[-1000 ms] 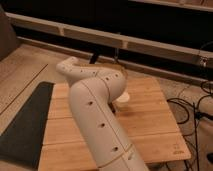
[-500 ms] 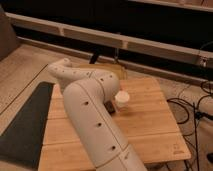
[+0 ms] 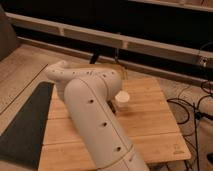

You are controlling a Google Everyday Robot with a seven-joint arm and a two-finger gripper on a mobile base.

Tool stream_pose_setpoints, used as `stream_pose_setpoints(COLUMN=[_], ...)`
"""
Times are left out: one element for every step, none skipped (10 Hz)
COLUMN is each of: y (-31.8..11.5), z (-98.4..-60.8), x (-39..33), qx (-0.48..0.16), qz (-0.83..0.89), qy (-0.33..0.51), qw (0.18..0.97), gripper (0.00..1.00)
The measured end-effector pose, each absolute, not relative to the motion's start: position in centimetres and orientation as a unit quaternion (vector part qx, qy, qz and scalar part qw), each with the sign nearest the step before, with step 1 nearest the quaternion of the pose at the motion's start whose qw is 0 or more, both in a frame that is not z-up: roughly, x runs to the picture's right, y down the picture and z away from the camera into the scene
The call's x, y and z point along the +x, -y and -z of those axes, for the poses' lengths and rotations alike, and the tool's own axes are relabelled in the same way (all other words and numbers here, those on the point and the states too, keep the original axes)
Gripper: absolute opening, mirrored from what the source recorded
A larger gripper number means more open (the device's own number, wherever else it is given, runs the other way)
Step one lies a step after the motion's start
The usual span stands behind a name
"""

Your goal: Wipe the white sponge on the table

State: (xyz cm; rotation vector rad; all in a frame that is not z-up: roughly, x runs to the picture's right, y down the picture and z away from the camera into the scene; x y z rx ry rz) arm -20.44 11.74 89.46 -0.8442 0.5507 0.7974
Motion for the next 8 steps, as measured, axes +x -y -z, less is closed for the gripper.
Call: stream_pose_setpoints(y=[-11.2,-10.7,-10.1,-9.0,-8.4,-7.7,-7.3,-7.1], z=[-89.7,-90.1,-90.5,-91.2,-91.5,-91.8,-92.0,-92.0], x=[-19.9,-19.4,-18.9,-17.7,-17.1,-16.3,-16.1,-16.4], qx=[-0.388,-0.383,-0.377,-0.364,-0.358,-0.35,-0.346,-0.345], qz=[-0.377,-0.38,-0.38,-0.382,-0.384,-0.386,-0.387,-0.386], qy=[-0.257,-0.259,-0.262,-0.269,-0.274,-0.279,-0.281,-0.278], qw=[0.801,0.801,0.803,0.805,0.806,0.806,0.807,0.809], gripper=[0.21,0.29,0.37,0.51,0.6,0.7,0.73,0.73])
